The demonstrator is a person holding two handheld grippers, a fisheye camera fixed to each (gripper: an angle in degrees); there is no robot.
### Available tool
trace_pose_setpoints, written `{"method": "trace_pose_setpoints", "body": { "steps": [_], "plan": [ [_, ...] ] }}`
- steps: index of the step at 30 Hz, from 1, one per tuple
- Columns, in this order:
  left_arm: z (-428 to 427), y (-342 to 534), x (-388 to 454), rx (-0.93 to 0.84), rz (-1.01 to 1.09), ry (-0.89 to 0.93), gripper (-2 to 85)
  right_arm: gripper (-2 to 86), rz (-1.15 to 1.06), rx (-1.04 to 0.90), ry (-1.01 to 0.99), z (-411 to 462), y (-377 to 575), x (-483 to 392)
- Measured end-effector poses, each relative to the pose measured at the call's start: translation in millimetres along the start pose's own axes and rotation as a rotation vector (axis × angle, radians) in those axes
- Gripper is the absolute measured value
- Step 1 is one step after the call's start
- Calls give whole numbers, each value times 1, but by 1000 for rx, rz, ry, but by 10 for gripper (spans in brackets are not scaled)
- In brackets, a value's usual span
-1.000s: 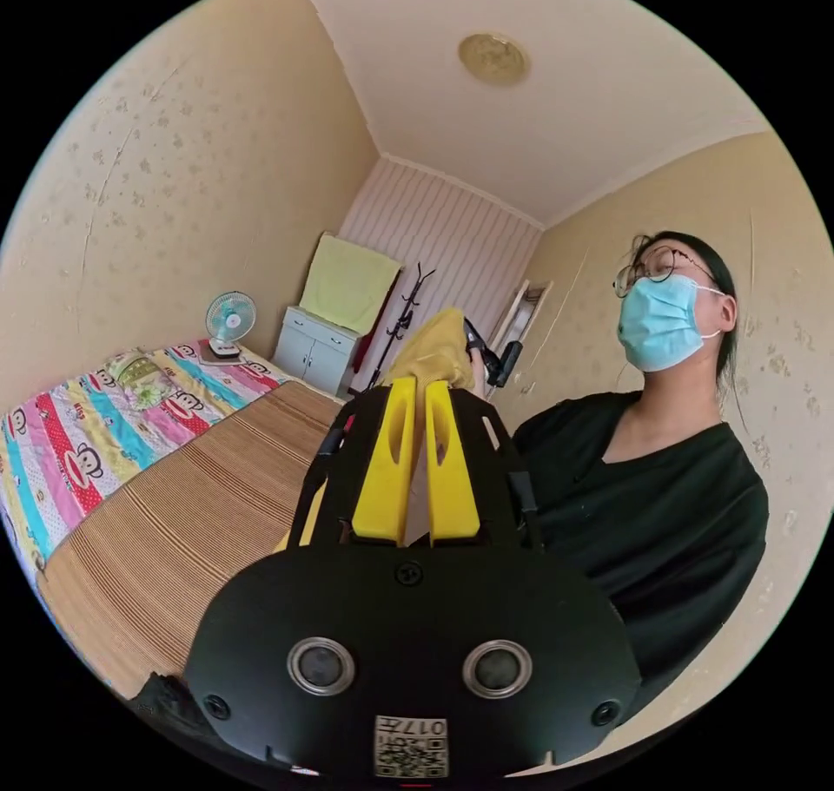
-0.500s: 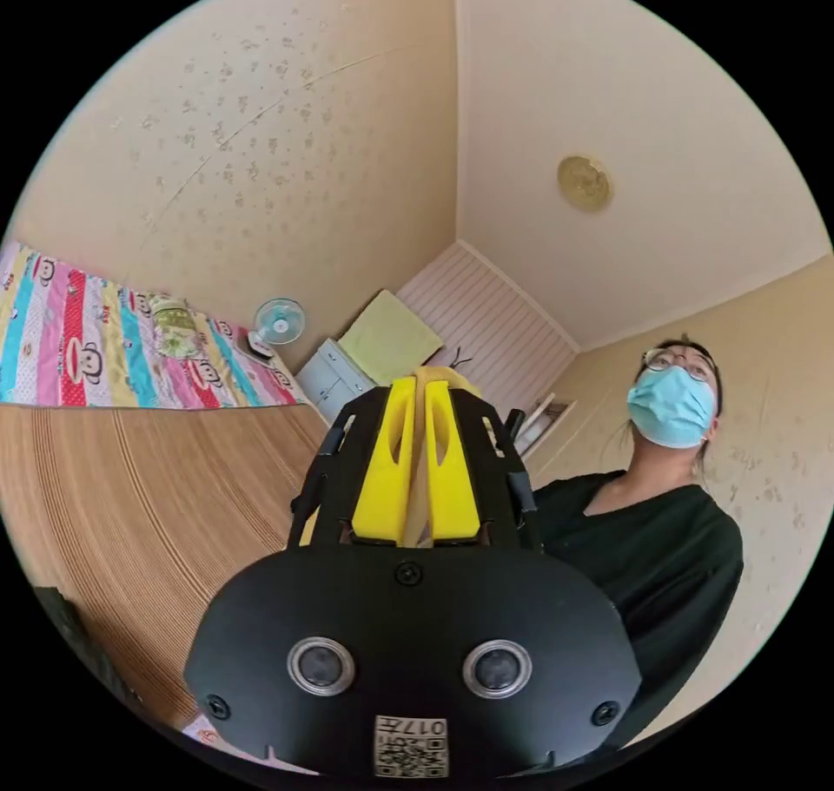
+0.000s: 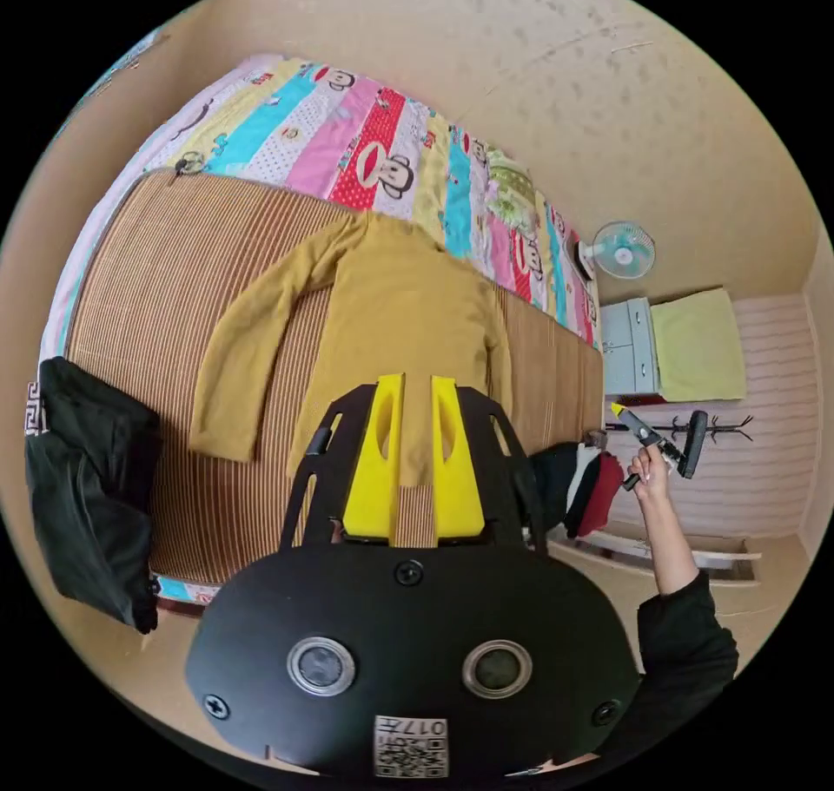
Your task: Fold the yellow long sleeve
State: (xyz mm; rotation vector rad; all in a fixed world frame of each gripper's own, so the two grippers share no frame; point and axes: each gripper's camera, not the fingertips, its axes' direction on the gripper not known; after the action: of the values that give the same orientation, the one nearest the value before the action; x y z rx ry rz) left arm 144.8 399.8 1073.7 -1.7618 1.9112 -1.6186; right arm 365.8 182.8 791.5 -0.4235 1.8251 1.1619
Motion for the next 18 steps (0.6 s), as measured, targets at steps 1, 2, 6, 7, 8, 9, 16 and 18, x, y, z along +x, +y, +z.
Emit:
{"method": "trace_pose_setpoints", "body": {
  "steps": [1, 2, 6, 7, 8, 9, 16, 18],
  "plan": [
    [29, 17, -14, -89, 10, -52, 60, 44, 1, -115, 8, 36, 12, 12],
    [55, 34, -29, -182, -4, -113, 59, 44, 4, -169, 12, 53, 19, 17],
    [103, 71, -62, -361, -33, -153, 58, 45, 81, -408, 0, 120, 58, 53],
    [108, 75, -69, -376, -39, -148, 58, 46, 96, -444, -17, 128, 60, 60],
    [107, 74, -76, -375, -43, -136, 58, 47, 100, -459, -22, 130, 59, 63],
    [106, 72, -79, -370, -42, -125, 58, 48, 101, -480, -26, 133, 54, 67],
    [48, 33, -133, -239, -64, -127, 62, 88, 61, -400, -51, 105, -19, 73],
    [41, 26, -149, -245, -38, -155, 65, 108, 77, -372, -76, 102, -34, 75]
  ]
}}
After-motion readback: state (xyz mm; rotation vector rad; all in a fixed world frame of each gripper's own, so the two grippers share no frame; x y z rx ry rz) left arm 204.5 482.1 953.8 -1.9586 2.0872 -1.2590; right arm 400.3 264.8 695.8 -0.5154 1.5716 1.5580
